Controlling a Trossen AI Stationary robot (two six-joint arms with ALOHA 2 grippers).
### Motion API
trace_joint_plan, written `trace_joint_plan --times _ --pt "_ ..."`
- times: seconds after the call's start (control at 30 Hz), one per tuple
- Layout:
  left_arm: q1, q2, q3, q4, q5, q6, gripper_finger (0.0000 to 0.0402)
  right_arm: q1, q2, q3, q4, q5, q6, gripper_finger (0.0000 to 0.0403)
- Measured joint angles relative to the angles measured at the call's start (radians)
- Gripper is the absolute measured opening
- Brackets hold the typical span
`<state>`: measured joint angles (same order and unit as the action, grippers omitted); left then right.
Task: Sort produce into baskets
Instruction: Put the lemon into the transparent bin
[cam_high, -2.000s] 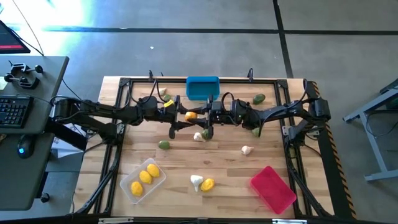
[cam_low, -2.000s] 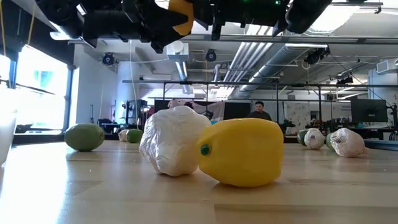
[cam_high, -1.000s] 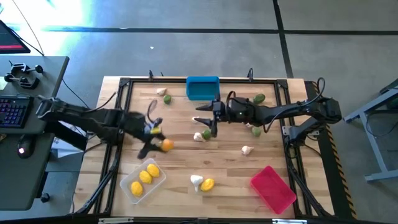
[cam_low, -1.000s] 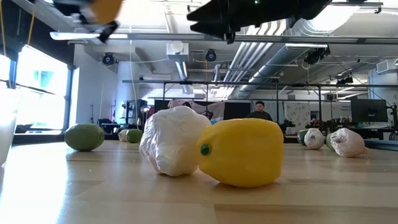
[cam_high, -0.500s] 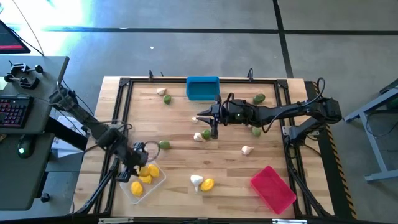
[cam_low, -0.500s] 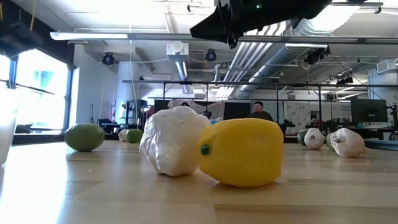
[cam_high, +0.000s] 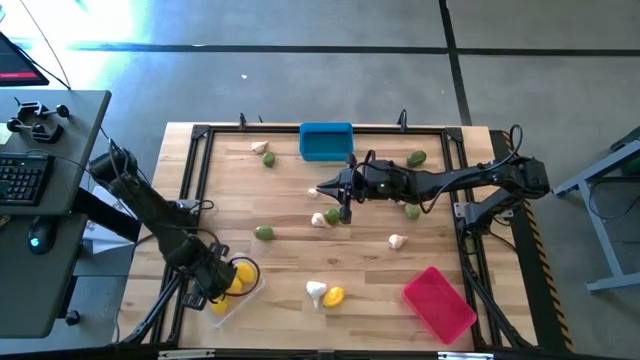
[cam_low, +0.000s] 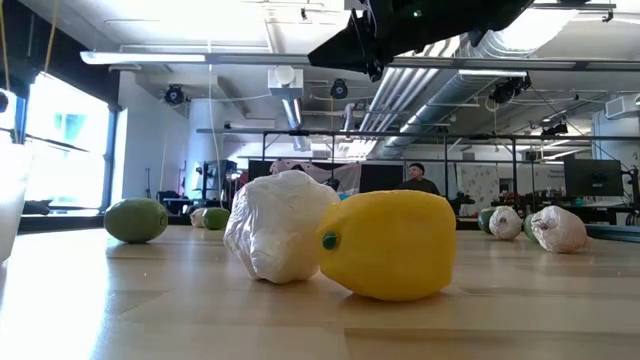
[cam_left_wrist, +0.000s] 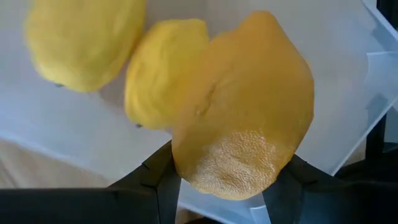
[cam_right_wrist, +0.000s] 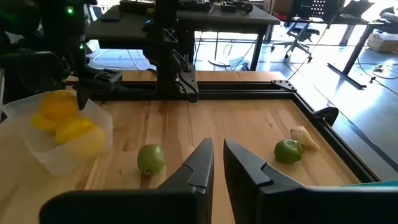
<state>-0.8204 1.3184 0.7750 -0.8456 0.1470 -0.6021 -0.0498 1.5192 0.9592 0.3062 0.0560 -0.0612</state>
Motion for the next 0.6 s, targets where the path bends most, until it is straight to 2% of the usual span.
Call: trace_joint_plan --times 0.27,0.6 --pt "0.000 0.020 0.010 -0.011 0.055 0.001 0.0204 0.000 0.000 0.000 -0.012 0.000 0.000 0.0025" --pt "0.029 0.019 0.103 -0.067 0.048 0.004 0.0214 0.000 0.000 0.000 -0.011 0.000 -0.011 0.0025"
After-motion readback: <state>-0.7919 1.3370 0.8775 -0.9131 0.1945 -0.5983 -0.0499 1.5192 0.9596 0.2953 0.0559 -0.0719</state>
